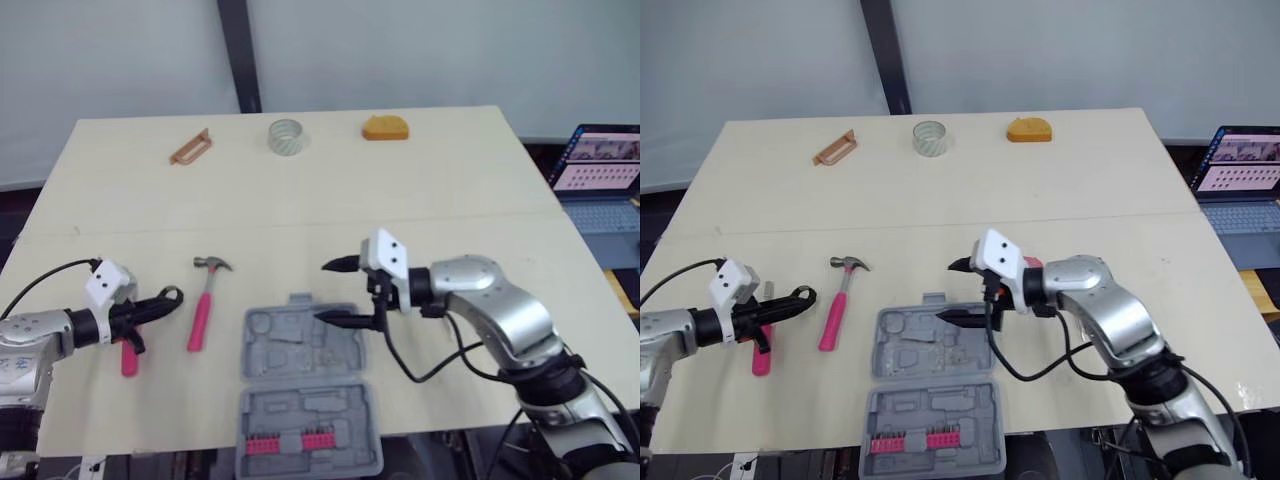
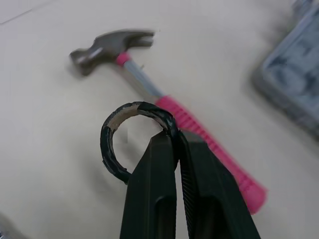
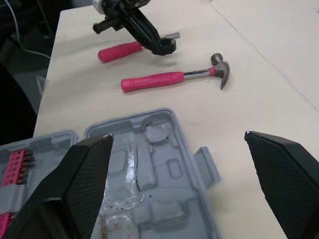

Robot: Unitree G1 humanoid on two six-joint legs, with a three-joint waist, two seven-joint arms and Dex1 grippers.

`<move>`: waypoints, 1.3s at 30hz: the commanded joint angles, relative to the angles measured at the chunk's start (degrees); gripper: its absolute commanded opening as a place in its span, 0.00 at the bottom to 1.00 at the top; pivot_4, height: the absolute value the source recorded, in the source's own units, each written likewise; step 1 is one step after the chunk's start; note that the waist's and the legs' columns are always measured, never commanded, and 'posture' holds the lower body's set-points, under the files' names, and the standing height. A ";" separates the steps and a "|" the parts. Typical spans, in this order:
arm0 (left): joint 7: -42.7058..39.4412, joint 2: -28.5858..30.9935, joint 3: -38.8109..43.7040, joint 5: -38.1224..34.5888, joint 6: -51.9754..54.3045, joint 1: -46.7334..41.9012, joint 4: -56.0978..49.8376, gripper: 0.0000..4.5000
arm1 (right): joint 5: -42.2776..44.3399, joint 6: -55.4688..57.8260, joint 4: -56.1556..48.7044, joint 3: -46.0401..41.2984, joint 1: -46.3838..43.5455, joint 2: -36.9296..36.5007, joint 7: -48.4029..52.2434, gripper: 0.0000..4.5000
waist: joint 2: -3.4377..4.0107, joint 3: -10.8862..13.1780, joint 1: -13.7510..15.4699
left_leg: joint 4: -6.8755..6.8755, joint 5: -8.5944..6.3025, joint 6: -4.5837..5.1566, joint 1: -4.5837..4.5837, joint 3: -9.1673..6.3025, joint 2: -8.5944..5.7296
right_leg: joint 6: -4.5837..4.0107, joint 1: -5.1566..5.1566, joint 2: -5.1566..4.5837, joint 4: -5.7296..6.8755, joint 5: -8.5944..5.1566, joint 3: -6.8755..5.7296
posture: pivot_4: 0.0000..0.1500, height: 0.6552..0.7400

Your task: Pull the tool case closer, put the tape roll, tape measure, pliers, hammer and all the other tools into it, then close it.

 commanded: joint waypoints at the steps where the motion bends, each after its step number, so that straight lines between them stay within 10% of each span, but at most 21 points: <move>1: 0.35 0.11 1.37 -6.37 8.09 2.05 -11.93 0.01 | 3.35 0.03 -4.58 -3.49 0.65 -3.50 3.18 1.00 | 0.00 0.00 0.01 | 0.00 0.00 0.00 0.02 0.00 0.00 | 0.00 0.01 0.00 0.00 0.00 0.01 | 1.00 1.00; 9: 3.69 -3.16 -5.84 -8.88 14.66 2.49 -25.33 0.01 | 5.86 1.11 -7.25 -4.06 1.12 -7.62 4.74 1.00 | -0.01 0.00 0.06 | -0.02 0.00 0.00 0.02 0.02 0.01 | 0.00 0.02 0.02 -0.03 0.00 0.04 | 1.00 1.00; 39: 3.78 -4.79 -18.69 -1.03 11.95 -4.06 -18.60 0.01 | 5.90 0.79 -12.61 -5.53 6.49 -9.69 0.11 1.00 | -0.03 0.02 0.33 | 0.00 0.00 0.00 0.00 0.04 -0.02 | 0.00 0.05 0.02 -0.09 0.00 0.04 | 1.00 1.00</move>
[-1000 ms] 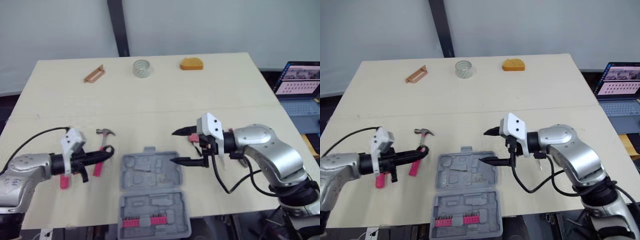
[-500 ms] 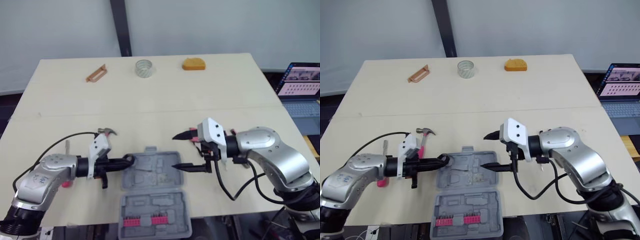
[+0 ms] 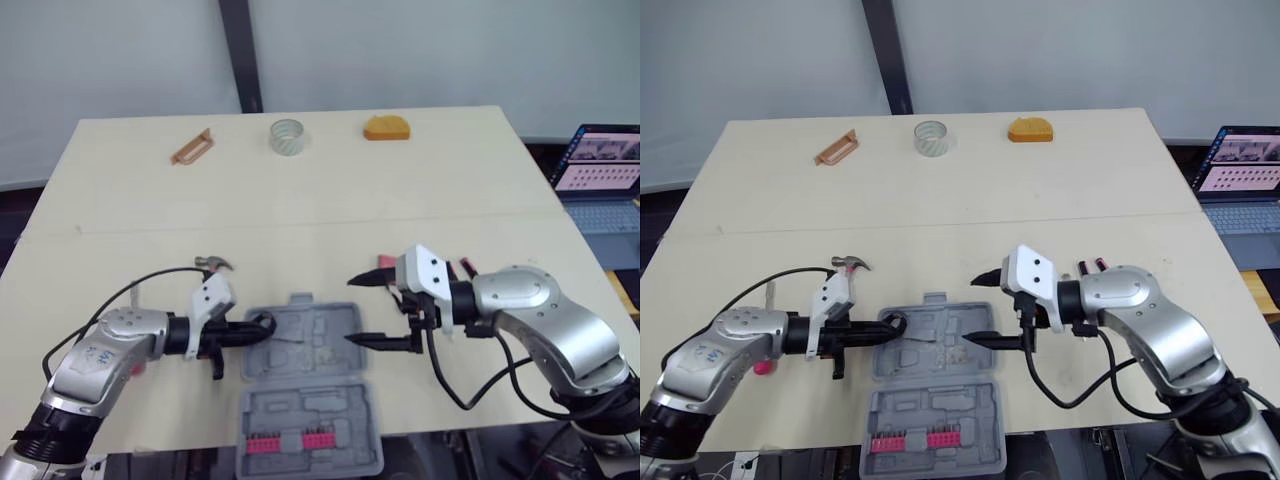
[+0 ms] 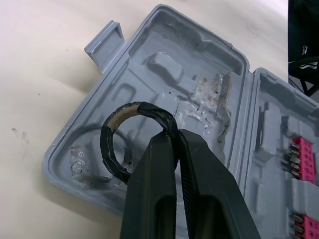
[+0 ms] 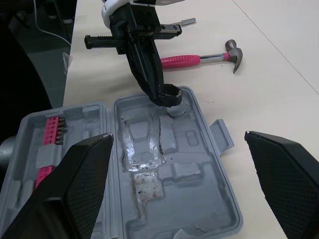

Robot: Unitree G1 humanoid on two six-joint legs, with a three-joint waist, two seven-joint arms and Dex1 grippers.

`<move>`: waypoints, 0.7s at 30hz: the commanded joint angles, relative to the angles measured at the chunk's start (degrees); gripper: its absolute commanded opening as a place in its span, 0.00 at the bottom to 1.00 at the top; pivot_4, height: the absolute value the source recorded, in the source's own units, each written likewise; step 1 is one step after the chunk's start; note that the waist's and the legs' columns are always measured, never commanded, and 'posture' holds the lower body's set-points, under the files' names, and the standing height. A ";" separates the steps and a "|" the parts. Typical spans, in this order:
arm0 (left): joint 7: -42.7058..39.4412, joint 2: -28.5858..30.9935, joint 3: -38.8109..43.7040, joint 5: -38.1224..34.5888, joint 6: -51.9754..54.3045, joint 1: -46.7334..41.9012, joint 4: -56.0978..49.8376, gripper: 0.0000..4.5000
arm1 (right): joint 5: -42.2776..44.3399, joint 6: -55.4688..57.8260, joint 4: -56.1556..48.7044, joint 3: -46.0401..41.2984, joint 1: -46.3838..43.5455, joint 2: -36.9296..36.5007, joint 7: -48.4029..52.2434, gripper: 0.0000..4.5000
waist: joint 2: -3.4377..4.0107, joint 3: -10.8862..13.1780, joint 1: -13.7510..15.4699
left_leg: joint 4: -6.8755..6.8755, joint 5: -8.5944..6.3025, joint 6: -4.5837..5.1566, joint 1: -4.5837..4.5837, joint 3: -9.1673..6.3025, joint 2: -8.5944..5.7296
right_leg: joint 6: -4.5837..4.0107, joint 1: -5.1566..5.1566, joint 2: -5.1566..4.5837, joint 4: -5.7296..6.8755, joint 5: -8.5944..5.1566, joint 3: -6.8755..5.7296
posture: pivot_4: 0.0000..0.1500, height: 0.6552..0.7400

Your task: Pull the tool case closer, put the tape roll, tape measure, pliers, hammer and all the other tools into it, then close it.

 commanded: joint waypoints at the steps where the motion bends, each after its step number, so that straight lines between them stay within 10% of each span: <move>1: 0.37 -0.43 -0.18 1.24 -1.39 -0.62 0.79 0.01 | 0.92 -0.62 -2.47 -2.31 0.16 -0.74 -0.41 1.00 | 0.00 0.00 0.00 | 0.00 0.00 0.00 0.00 0.00 0.00 | 0.00 0.00 0.00 0.00 0.00 0.00 | 1.00 1.00; 21: -0.90 -2.91 -1.65 5.68 -7.71 -1.97 8.58 0.01 | 1.30 -0.16 -2.90 -2.45 0.51 -0.99 -1.34 1.00 | 0.00 0.00 0.03 | 0.02 0.00 0.00 0.00 0.00 0.00 | 0.00 0.00 0.00 0.01 0.00 -0.01 | 1.00 1.00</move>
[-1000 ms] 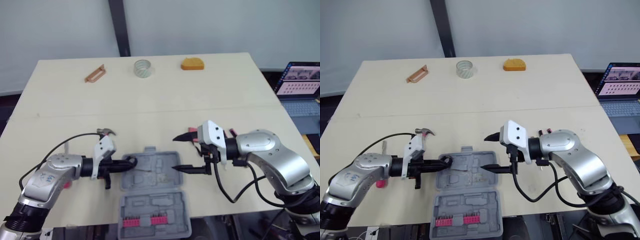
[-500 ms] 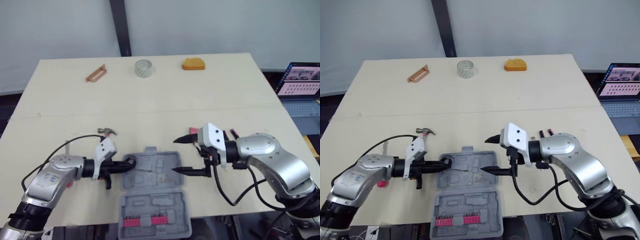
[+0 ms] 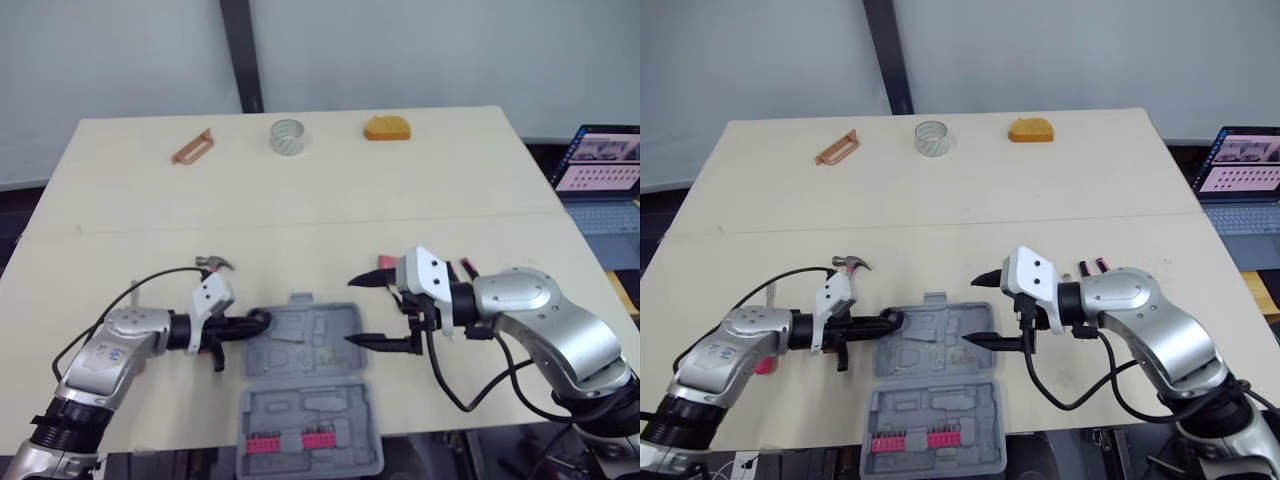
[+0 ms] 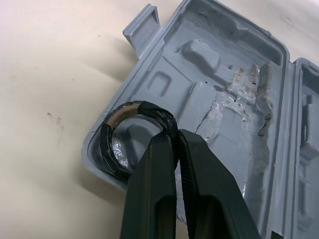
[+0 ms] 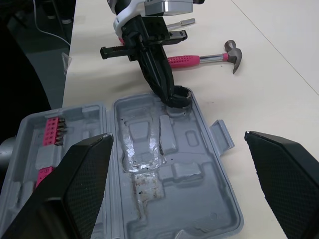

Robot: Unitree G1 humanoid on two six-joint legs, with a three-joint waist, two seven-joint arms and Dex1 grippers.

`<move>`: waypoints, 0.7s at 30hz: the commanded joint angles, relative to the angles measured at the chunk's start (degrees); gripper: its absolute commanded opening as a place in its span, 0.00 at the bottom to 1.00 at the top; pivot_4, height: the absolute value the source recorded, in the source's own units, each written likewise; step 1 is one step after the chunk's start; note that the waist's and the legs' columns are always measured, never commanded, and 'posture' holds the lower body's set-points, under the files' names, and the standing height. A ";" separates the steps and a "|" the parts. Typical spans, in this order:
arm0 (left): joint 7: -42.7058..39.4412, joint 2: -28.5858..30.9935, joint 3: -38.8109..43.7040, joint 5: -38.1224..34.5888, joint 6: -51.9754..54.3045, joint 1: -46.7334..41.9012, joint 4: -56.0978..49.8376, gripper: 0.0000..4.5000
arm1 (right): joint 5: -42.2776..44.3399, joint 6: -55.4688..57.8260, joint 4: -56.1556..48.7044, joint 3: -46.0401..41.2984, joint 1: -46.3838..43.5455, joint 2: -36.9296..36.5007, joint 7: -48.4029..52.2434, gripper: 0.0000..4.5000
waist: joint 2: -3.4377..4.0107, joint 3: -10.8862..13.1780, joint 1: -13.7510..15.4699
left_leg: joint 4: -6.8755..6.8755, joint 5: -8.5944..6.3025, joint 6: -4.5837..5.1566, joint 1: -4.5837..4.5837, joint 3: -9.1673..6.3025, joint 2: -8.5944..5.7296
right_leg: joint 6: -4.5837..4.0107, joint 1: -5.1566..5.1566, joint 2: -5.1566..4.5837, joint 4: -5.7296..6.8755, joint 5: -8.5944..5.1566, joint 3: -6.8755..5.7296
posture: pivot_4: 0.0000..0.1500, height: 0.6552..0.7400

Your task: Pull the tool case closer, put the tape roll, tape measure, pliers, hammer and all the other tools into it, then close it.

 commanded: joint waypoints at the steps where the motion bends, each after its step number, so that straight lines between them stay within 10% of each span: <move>1: -0.75 -0.24 -0.16 0.64 -1.51 0.02 0.58 0.01 | 1.10 -0.15 -2.73 -2.44 -0.02 -0.70 -0.51 1.00 | 0.00 0.00 -0.01 | 0.00 0.00 0.00 0.00 0.00 0.00 | 0.00 0.00 0.00 0.00 0.00 0.00 | 1.00 1.00; 13: -1.59 -0.49 -0.31 1.46 -3.56 -0.11 2.77 0.01 | 1.81 -0.14 -2.53 -2.45 -0.11 -0.76 -1.01 1.00 | 0.00 0.00 -0.01 | 0.00 0.00 0.00 0.00 0.00 0.00 | 0.00 0.00 0.00 0.00 0.00 0.00 | 1.00 1.00; 19: -2.35 -0.84 0.04 1.09 -3.95 -0.23 3.07 0.55 | 1.79 -0.31 -2.28 -2.38 -0.10 -0.73 -1.08 1.00 | 0.00 0.00 -0.01 | 0.01 0.00 0.00 0.00 0.00 0.00 | 0.00 0.00 0.00 0.00 0.00 0.00 | 1.00 1.00; 21: -2.41 -0.96 0.23 0.99 -3.71 -0.11 2.67 0.55 | 1.82 -0.35 -2.23 -2.37 -0.06 -0.70 -1.08 1.00 | 0.00 0.00 -0.01 | 0.01 0.00 0.00 0.00 0.00 0.00 | 0.00 0.00 0.00 0.01 0.00 0.00 | 1.00 1.00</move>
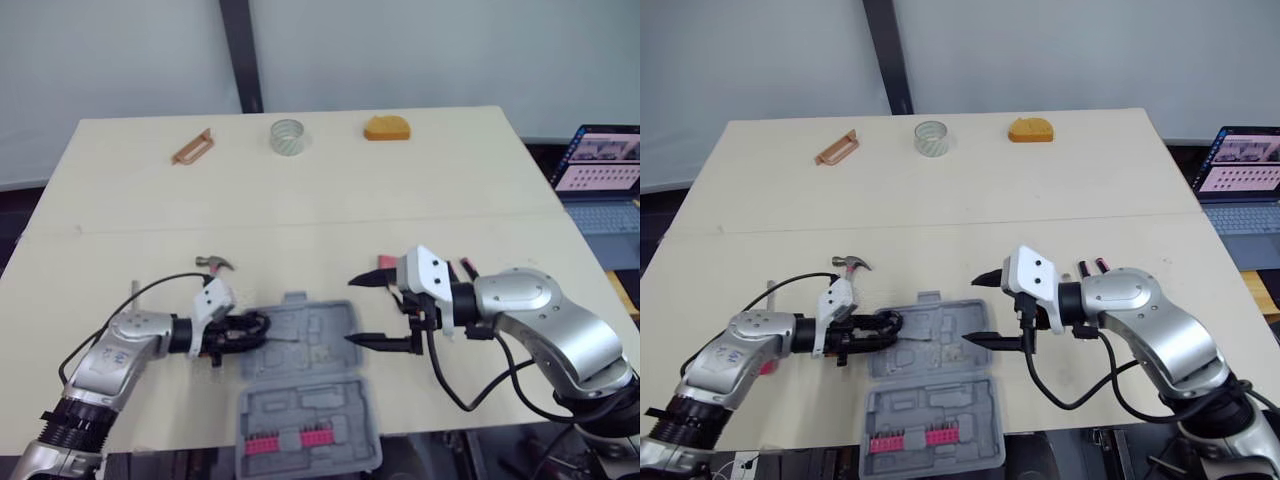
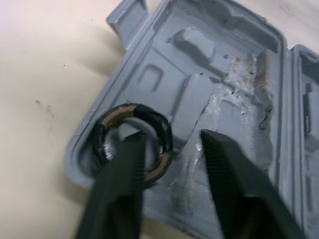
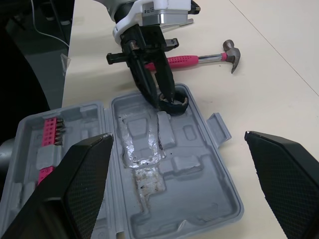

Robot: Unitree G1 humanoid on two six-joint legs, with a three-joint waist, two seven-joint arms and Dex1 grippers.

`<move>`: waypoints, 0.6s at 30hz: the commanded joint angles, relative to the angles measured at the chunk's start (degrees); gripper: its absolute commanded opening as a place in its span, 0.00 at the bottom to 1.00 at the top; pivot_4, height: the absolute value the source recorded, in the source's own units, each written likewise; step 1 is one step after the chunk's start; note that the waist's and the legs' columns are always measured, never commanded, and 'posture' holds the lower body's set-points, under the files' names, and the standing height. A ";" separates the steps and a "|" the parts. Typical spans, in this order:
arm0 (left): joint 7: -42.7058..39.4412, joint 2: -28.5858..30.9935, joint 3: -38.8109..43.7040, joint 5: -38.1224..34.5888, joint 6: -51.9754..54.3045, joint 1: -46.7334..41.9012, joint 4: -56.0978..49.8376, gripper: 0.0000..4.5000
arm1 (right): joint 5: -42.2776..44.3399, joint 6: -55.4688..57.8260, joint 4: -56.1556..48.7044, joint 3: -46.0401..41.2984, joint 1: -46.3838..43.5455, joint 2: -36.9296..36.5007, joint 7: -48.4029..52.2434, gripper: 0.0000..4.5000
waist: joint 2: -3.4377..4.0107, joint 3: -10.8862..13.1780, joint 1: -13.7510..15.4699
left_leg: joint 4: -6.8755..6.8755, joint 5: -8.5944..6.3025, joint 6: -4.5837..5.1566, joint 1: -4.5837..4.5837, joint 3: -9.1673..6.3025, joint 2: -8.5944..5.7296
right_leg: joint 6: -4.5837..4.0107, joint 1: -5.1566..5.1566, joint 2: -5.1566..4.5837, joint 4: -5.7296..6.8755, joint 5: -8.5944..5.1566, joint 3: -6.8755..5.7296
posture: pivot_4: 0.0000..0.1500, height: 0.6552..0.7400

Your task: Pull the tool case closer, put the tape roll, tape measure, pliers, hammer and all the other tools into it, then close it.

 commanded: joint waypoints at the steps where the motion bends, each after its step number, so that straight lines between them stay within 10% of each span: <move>1: -0.15 0.08 0.98 -0.41 0.16 0.06 -1.05 0.55 | 1.02 -0.36 -2.21 -2.38 -0.10 -0.26 -0.50 1.00 | 0.00 0.00 0.00 | 0.00 0.00 0.00 0.00 0.00 0.00 | 0.00 0.00 0.00 0.00 0.00 0.00 | 1.00 1.00; 18: 4.54 0.84 10.66 -6.14 5.79 0.10 -8.11 0.55 | 1.54 -0.76 -1.64 -2.87 0.21 -0.56 -0.02 1.00 | 0.00 0.00 0.00 | 0.00 0.00 0.00 0.00 -0.01 0.00 | 0.00 0.01 0.00 0.00 0.00 0.00 | 1.00 1.00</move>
